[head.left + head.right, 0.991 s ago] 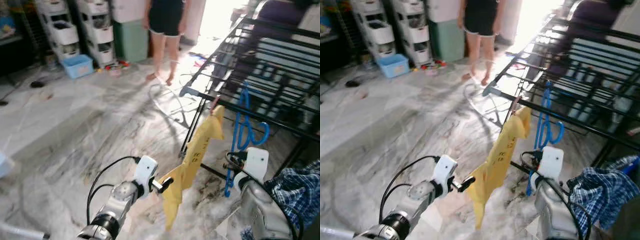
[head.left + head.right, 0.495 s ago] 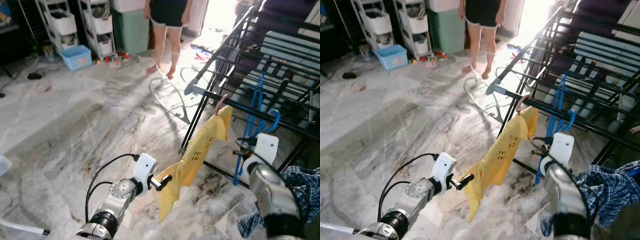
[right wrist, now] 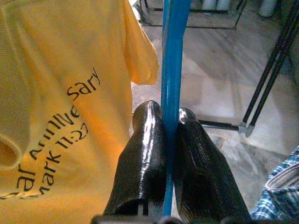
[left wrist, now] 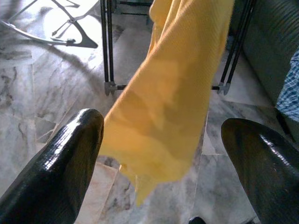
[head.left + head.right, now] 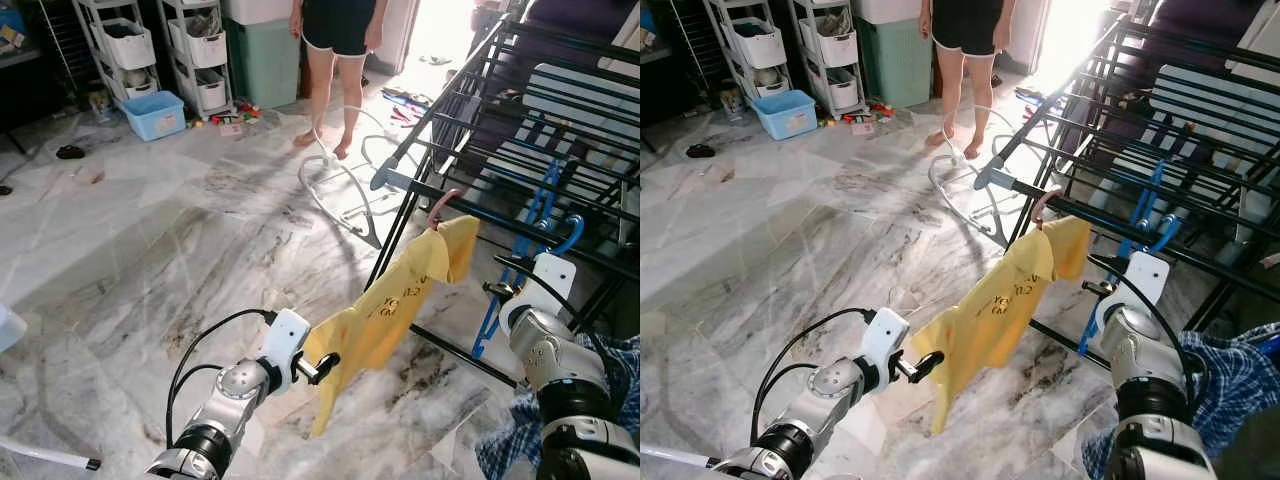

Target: Hang hanger

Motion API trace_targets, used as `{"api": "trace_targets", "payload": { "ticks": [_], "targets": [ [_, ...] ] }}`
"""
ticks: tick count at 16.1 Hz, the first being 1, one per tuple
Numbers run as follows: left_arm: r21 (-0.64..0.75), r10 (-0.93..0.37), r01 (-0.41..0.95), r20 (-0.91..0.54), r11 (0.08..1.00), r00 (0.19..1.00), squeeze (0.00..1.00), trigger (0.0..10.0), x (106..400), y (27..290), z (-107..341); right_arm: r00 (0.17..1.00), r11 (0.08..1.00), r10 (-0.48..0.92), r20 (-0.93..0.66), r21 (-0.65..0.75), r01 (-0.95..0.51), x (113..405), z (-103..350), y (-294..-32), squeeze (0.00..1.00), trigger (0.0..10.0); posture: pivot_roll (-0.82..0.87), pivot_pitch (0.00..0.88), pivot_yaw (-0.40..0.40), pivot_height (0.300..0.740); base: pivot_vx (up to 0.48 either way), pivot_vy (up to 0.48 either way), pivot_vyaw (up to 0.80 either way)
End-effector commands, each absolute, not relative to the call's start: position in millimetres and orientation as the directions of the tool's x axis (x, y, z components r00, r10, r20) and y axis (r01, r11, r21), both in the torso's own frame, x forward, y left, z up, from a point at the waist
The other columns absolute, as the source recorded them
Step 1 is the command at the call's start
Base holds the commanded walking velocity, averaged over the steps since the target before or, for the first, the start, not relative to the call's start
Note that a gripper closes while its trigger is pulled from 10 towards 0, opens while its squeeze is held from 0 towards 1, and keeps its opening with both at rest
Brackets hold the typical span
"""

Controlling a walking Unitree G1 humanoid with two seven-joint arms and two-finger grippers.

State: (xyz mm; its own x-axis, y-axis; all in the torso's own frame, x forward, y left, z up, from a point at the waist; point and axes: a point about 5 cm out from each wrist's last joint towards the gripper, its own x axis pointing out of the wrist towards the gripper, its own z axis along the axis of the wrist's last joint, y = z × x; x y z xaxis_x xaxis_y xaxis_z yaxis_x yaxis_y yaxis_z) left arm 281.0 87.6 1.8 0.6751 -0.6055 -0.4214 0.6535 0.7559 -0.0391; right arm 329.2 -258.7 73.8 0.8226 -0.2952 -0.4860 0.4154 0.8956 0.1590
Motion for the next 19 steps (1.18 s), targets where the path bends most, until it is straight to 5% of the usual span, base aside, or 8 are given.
{"api": "trace_targets", "payload": {
  "ticks": [1, 10, 11, 19],
  "targets": [
    [-0.023, -0.598, 0.652, -0.422, 0.758, 0.681, 0.0, 10.0, 282.0, 88.7, 2.9, 0.825, 0.873, -0.331, -0.458, 0.184, 0.452, 334.7, 85.4, -270.3, 0.0, 10.0, 0.21, 0.039, -0.083, 0.74, 0.0, 0.0, 0.0],
    [-0.018, -0.596, 0.655, -0.431, 0.756, 0.677, 0.0, 10.0, 280.6, 86.9, 1.3, 0.768, 0.864, -0.278, -0.577, 0.199, 0.462, 320.5, 45.0, -256.8, 0.0, 10.0, 0.2, 0.039, -0.084, 0.74, 0.0, 0.0, 0.0],
    [-0.018, -0.597, 0.656, -0.433, 0.754, 0.675, 0.0, 10.0, 280.1, 86.3, 0.9, 0.771, 0.857, -0.274, -0.576, 0.218, 0.467, 319.1, 43.7, -258.1, 1.0, 10.0, 0.2, 0.038, -0.083, 0.74, 0.0, 0.0, 0.0],
    [-0.023, -0.599, 0.657, -0.437, 0.754, 0.671, 0.0, 10.0, 278.7, 83.0, -0.4, 0.807, 0.873, -0.309, -0.502, 0.187, 0.451, 322.1, 55.1, -266.7, 1.0, 10.0, 0.19, 0.037, -0.088, 0.74, 0.0, 0.0, 0.0]
  ]
}}
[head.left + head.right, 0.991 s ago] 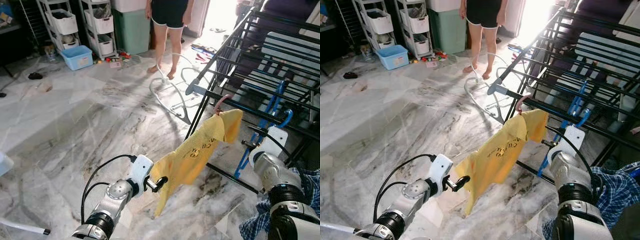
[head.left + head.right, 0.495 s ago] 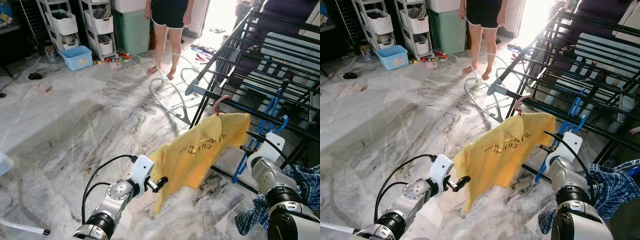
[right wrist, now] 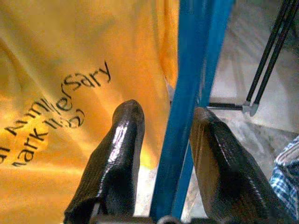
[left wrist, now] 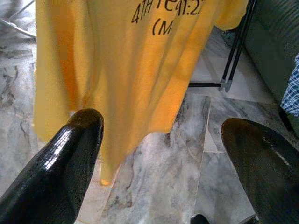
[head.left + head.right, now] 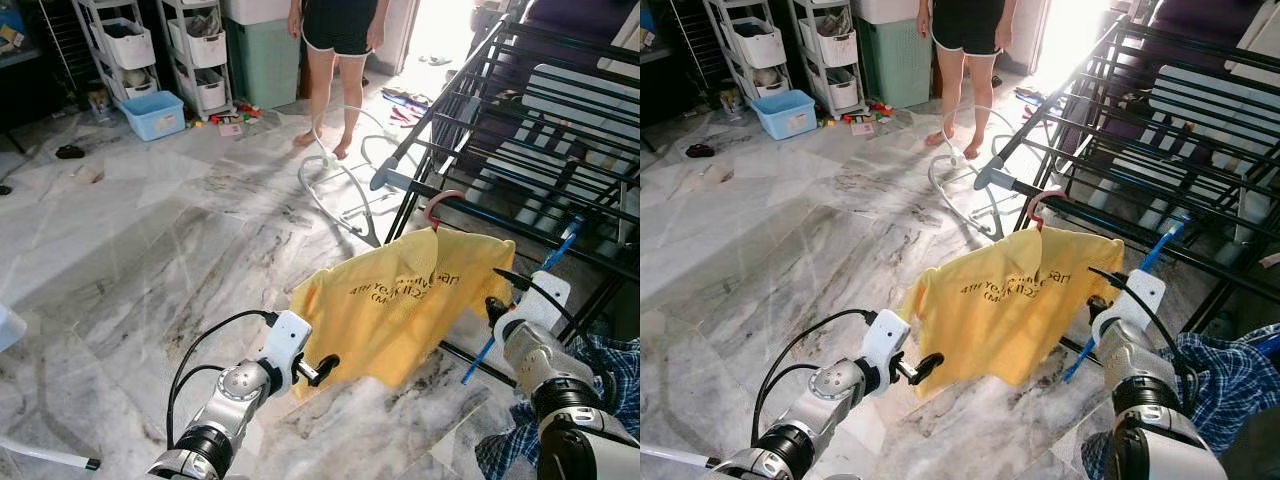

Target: Hang hanger

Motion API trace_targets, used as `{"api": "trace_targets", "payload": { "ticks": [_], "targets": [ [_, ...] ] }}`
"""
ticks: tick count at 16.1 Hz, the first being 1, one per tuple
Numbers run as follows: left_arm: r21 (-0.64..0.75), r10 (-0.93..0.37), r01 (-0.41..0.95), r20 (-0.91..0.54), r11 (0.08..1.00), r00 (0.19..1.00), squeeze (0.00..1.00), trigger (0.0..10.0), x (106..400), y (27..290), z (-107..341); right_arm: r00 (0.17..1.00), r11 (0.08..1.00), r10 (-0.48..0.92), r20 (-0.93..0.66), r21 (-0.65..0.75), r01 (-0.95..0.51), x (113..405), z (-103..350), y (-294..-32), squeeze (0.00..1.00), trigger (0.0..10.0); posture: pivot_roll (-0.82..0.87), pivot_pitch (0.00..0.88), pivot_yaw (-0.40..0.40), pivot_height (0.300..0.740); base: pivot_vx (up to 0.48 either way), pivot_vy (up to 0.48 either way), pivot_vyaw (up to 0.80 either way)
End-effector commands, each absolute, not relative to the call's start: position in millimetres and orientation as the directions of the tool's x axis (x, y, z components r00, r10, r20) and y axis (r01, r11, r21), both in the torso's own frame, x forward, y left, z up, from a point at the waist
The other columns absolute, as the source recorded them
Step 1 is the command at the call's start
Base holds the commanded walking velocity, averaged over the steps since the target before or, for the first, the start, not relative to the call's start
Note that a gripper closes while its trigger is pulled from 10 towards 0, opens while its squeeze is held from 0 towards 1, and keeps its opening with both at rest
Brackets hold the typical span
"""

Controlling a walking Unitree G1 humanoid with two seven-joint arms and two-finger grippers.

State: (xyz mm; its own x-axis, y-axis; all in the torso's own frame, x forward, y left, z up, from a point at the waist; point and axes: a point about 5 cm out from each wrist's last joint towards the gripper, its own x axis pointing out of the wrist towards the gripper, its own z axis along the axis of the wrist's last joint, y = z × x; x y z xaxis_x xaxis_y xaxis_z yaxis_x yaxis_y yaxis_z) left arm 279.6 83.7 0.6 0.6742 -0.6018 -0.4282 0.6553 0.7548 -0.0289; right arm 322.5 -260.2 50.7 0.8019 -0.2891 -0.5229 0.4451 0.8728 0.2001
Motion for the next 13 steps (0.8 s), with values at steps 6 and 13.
{"api": "trace_targets", "payload": {
  "ticks": [6, 13],
  "targets": [
    [-0.022, -0.6, 0.661, -0.441, 0.75, 0.667, 0.0, 10.0, 279.2, 81.2, -0.2, 0.835, 0.88, -0.351, -0.425, 0.154, 0.448, 310.2, 60.3, -270.2, 1.0, 10.0, 0.18, 0.033, -0.084, 0.74, 0.0, 0.0, 0.0],
    [-0.008, -0.581, 0.642, -0.432, 0.767, 0.689, 0.0, 10.0, 283.1, 80.0, 2.5, 0.885, 0.907, -0.37, -0.282, 0.097, 0.41, 259.4, 61.6, -253.3, 1.0, 10.0, 0.15, 0.022, -0.083, 0.74, 0.0, 0.0, 0.0]
  ]
}}
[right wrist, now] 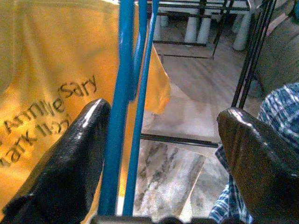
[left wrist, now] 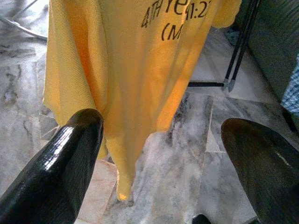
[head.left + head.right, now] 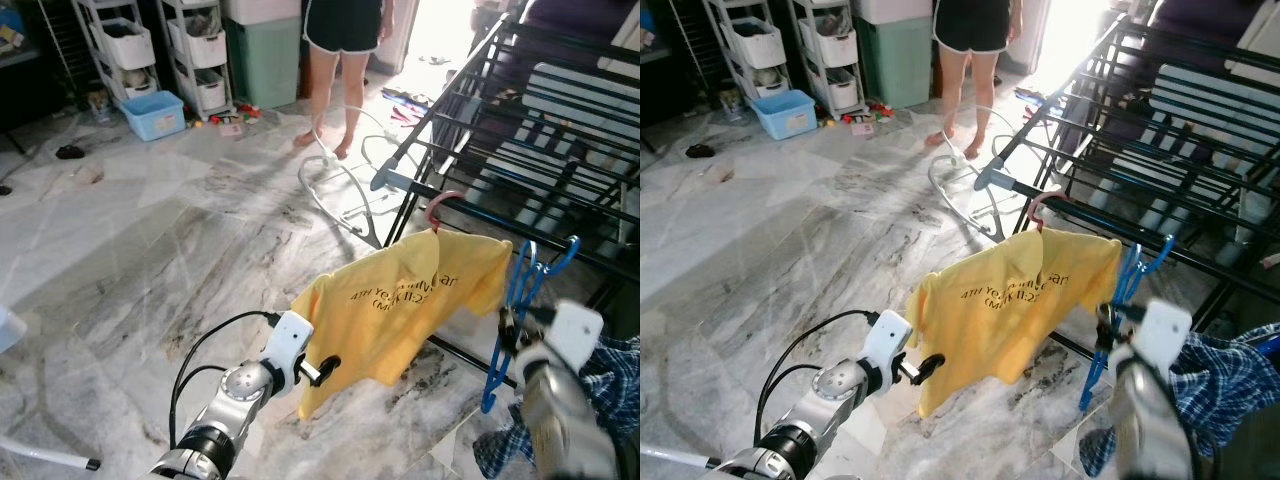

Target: Hang hanger

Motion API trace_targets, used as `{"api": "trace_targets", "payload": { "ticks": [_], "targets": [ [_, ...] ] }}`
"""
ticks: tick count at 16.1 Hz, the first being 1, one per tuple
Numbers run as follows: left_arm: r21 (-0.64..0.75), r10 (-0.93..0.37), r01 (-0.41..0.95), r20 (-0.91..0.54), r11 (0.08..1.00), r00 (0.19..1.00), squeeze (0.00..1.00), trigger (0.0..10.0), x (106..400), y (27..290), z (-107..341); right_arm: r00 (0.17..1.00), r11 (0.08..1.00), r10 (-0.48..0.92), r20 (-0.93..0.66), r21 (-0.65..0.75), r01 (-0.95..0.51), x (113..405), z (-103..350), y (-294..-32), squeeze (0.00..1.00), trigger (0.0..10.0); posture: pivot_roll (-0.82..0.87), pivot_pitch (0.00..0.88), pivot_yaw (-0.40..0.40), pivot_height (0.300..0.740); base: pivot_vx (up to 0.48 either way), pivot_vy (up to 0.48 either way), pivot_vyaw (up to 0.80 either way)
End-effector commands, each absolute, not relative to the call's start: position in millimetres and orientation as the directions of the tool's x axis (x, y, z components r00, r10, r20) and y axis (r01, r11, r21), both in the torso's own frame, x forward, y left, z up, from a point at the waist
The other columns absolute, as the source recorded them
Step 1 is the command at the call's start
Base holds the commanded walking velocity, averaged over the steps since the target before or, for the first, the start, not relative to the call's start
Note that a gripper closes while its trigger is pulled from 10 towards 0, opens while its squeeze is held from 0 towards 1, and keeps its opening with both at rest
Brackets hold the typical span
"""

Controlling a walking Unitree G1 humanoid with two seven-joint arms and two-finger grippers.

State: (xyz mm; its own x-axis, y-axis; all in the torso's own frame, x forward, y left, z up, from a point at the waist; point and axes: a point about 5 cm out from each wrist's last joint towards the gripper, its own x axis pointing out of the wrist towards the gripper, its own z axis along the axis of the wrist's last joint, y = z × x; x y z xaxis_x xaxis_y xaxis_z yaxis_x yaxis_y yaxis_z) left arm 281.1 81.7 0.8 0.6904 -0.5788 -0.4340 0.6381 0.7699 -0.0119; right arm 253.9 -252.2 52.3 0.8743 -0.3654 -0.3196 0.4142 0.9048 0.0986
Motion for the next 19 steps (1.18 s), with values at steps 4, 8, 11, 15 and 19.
{"api": "trace_targets", "payload": {
  "ticks": [4, 8, 11, 15, 19],
  "targets": [
    [0.06, -0.5, 0.572, -0.418, 0.818, 0.758, 0.0, 10.0, 290.7, 87.3, 7.1, 0.896, 0.922, -0.345, -0.28, 0.076, 0.379, 228.7, 55.0, -226.9, 1.0, 10.0, 0.13, 0.015, -0.095, 0.74, 0.0, 0.0, 0.0],
    [0.128, -0.396, 0.485, -0.419, 0.865, 0.817, 0.0, 10.0, 296.2, 105.1, 8.9, 0.916, 0.936, -0.32, -0.24, 0.07, 0.346, 206.9, 57.1, -208.0, 1.0, 10.0, 0.13, 0.007, -0.113, 0.74, 0.0, 0.0, 0.0],
    [0.154, -0.335, 0.419, -0.389, 0.895, 0.858, 0.0, 10.0, 299.8, 118.7, 13.3, 0.932, 0.94, -0.302, -0.201, 0.097, 0.326, 199.4, 62.8, -199.9, 1.0, 10.0, 0.14, 0.0, -0.12, 0.74, 0.0, 0.0, 0.0],
    [0.171, -0.292, 0.376, -0.376, 0.911, 0.879, 0.0, 10.0, 302.2, 127.6, 16.1, 0.932, 0.945, -0.292, -0.216, 0.083, 0.316, 197.3, 57.8, -195.6, 1.0, 10.0, 0.15, 0.0, -0.125, 0.74, -0.134, 0.0, 0.0],
    [0.176, -0.291, 0.375, -0.374, 0.91, 0.881, 0.0, 10.0, 304.2, 124.2, 18.0, 0.933, 0.946, -0.29, -0.214, 0.08, 0.313, 203.1, 57.2, -196.5, 1.0, 10.0, 0.16, 0.0, -0.119, 0.74, -0.359, 0.0, 0.0]
  ]
}}
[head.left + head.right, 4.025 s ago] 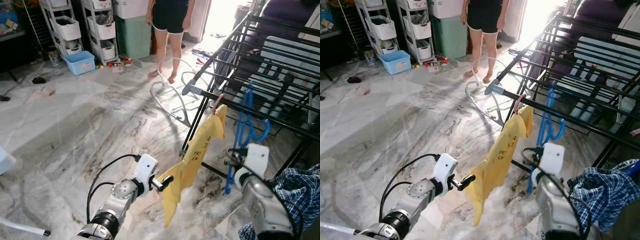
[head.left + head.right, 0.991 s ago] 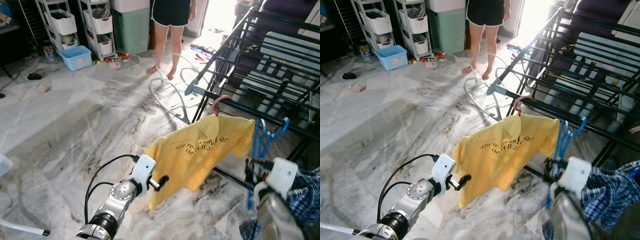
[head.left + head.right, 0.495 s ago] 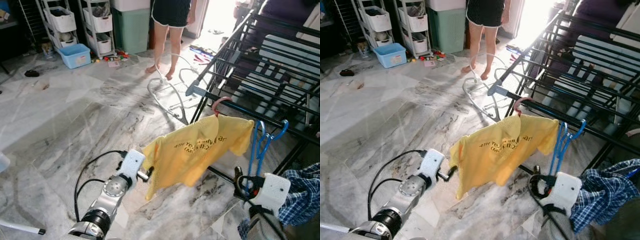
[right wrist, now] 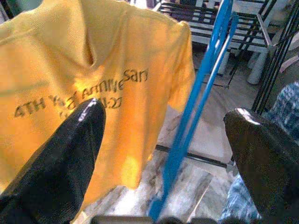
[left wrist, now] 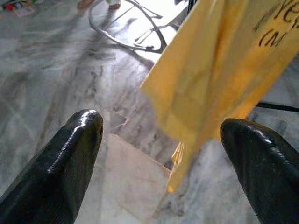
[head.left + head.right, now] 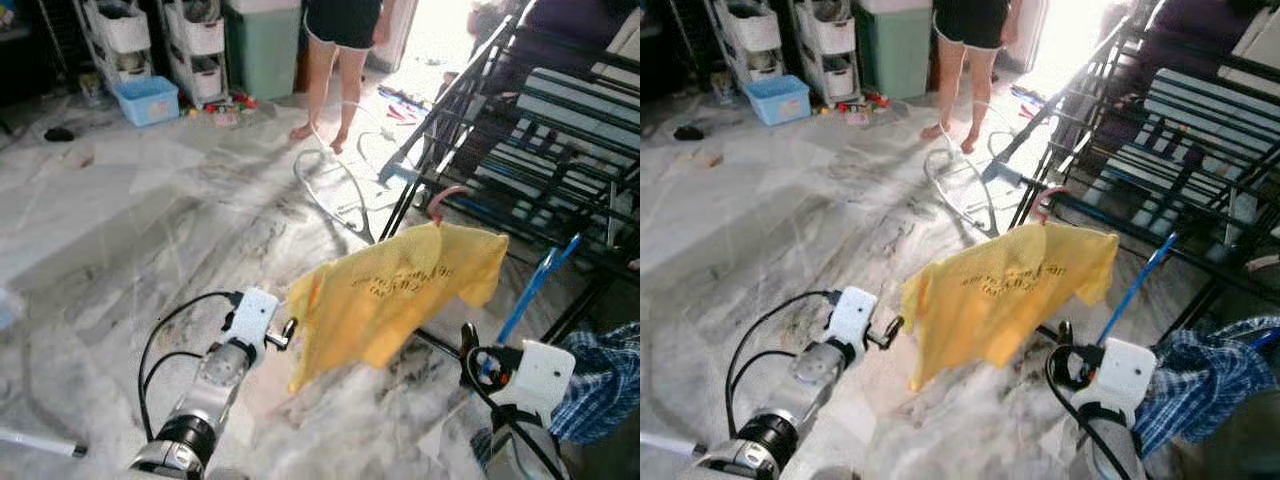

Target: Hang hanger

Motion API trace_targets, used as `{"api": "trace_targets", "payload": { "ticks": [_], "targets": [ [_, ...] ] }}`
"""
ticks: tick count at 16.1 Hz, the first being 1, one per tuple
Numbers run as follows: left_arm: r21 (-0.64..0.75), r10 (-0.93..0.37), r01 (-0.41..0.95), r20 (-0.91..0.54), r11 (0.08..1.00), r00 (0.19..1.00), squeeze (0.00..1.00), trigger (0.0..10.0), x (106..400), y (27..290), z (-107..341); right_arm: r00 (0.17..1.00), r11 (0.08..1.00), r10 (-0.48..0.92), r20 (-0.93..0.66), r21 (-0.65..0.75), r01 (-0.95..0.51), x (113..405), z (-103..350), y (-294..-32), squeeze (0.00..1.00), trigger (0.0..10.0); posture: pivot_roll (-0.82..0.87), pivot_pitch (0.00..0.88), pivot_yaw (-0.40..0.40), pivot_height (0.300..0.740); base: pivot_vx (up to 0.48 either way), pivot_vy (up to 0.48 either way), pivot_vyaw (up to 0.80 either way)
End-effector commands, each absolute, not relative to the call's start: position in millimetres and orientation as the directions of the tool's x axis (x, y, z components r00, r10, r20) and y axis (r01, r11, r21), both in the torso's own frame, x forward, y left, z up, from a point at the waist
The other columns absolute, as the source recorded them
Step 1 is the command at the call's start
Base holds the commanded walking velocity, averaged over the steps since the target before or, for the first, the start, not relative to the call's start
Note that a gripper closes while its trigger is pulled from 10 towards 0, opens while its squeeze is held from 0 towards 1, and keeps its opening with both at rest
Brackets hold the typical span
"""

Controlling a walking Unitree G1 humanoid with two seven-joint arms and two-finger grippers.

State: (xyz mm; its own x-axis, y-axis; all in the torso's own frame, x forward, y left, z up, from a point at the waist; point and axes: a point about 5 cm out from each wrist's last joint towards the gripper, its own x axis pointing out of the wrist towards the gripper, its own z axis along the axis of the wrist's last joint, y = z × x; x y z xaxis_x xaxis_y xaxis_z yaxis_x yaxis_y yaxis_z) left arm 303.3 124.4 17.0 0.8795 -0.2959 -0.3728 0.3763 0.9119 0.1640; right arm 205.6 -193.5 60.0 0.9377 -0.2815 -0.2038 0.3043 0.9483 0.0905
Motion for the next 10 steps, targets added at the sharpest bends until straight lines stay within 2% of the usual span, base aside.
{"api": "trace_targets", "payload": {
  "ticks": [1, 10],
  "targets": [
    [0.176, -0.293, 0.378, -0.376, 0.909, 0.879, 0.0, 10.0, 303.7, 123.5, 17.4, 0.931, 0.946, -0.293, -0.216, 0.078, 0.316, 202.8, 56.7, -196.6, 1.0, 10.0, 0.16, 0.0, -0.119, 0.74, -0.36, 0.0, 0.0],
    [0.176, -0.303, 0.391, -0.382, 0.904, 0.873, 0.0, 10.0, 301.2, 120.3, 15.1, 0.93, 0.945, -0.297, -0.219, 0.073, 0.319, 203.6, 55.4, -196.9, 1.0, 10.0, 0.16, 0.0, -0.123, 0.74, -0.329, 0.0, 0.0]
  ]
}}
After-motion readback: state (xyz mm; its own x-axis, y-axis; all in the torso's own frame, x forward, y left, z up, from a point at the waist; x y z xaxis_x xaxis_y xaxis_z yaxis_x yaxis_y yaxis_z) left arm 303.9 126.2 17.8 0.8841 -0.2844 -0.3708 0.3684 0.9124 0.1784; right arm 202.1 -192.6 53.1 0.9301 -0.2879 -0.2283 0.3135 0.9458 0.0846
